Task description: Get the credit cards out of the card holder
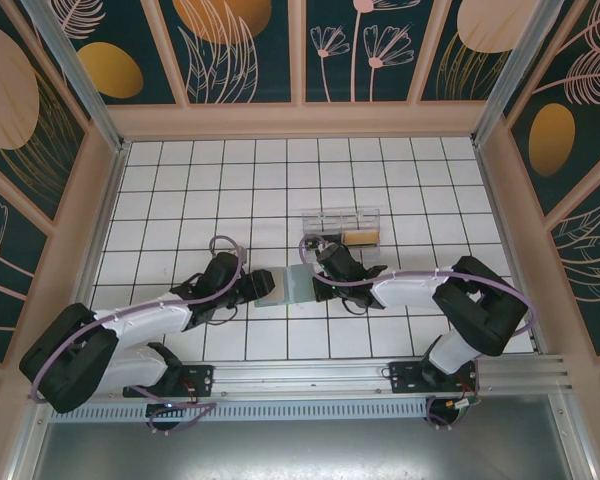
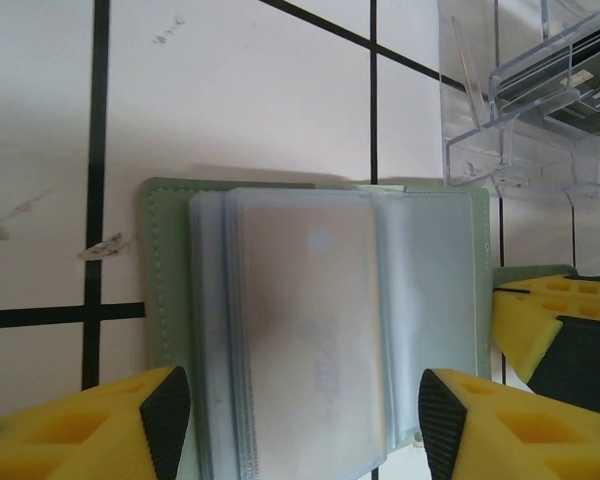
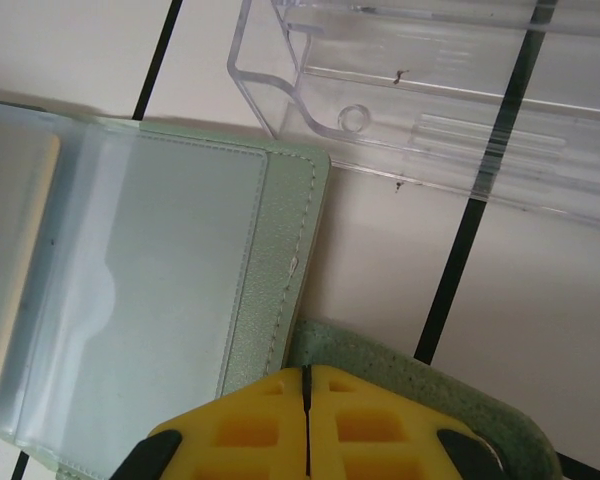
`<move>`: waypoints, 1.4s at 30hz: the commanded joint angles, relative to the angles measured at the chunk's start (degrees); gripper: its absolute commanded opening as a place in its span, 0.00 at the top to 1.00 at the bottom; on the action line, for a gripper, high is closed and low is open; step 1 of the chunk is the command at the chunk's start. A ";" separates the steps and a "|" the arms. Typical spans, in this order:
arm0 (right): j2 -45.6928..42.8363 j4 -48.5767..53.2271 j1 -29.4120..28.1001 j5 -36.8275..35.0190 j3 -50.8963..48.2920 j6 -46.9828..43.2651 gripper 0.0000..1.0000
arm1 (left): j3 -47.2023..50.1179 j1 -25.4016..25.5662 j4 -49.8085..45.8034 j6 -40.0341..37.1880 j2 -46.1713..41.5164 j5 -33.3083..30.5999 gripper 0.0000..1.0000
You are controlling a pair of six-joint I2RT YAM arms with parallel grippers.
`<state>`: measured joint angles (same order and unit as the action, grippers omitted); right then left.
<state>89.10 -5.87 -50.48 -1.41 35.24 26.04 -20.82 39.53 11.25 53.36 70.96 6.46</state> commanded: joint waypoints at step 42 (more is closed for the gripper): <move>1.59 -0.20 -1.01 0.27 -0.13 2.17 0.92 | -2.38 0.52 9.99 -1.10 6.10 9.66 0.22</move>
<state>89.12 -5.93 -50.63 -1.43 35.24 27.40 -22.24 39.70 18.33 52.60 76.27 14.20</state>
